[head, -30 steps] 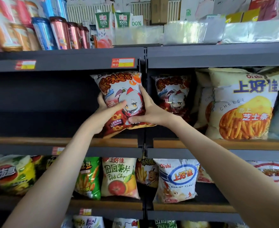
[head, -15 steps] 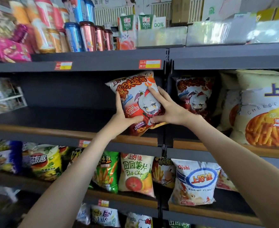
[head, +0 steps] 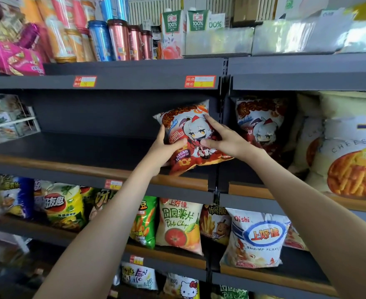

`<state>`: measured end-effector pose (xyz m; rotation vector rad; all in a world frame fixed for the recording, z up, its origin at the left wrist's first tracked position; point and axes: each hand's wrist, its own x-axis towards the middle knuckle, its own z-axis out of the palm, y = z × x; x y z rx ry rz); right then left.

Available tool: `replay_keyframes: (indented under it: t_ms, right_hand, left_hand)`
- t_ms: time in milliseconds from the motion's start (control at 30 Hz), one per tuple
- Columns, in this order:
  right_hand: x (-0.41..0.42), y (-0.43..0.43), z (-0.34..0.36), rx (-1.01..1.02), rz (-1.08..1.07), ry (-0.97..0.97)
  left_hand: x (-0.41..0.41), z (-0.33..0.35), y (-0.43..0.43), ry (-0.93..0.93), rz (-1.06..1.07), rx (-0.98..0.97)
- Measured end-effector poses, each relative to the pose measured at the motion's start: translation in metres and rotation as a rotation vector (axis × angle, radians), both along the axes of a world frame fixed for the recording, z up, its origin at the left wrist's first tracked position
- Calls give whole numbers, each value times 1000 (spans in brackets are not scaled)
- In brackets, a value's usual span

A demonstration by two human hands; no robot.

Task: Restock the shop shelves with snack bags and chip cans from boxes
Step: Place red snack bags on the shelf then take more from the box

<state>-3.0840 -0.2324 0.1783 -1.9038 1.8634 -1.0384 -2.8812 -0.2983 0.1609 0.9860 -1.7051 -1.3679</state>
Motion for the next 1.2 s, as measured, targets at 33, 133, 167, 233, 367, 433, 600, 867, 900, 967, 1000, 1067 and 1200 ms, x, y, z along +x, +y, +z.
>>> replay_keyframes:
  t_ms: [33, 133, 167, 233, 367, 433, 600, 867, 900, 967, 1000, 1067, 1200]
  right_hand:
    - [-2, -1, 0, 13, -29, -7]
    - [-4, -7, 1, 34, -79, -2]
    - [-3, -8, 1, 26, -90, -2]
    - [-3, -10, 3, 1, -103, -14]
    - [-5, 8, 6, -51, -103, -12]
    - [-8, 27, 5, -87, -58, -11]
    - [-16, 54, 2, -23, -36, 25]
    - [-25, 33, 10, 13, -16, 74]
    - [-23, 31, 13, -6, -3, 95]
    - [-19, 24, 22, -21, 30, 166]
    - [-16, 21, 28, -8, 46, 222]
    - [-11, 13, 41, 25, 81, 348]
    - [-1, 1, 63, 76, 117, 528]
  left_hand:
    - [-2, 0, 0, -13, 14, -7]
    - [-6, 2, -3, -27, 38, 4]
    - [-8, 3, -4, -25, 44, 8]
    - [-10, 7, -5, -29, 46, -5]
    - [-9, 8, 1, -93, -122, -101]
    - [-10, 2, 6, -177, -205, -176]
    - [-16, -10, 23, -302, -254, -314]
    - [-25, -5, 34, -218, -55, -339]
    - [-27, -3, 37, -219, -29, -334]
    - [-31, -1, 43, -240, 23, -303]
    - [-32, 0, 46, -244, 53, -276]
    - [-35, -2, 48, -198, 119, -225]
    - [-45, -4, 54, -63, 123, -36]
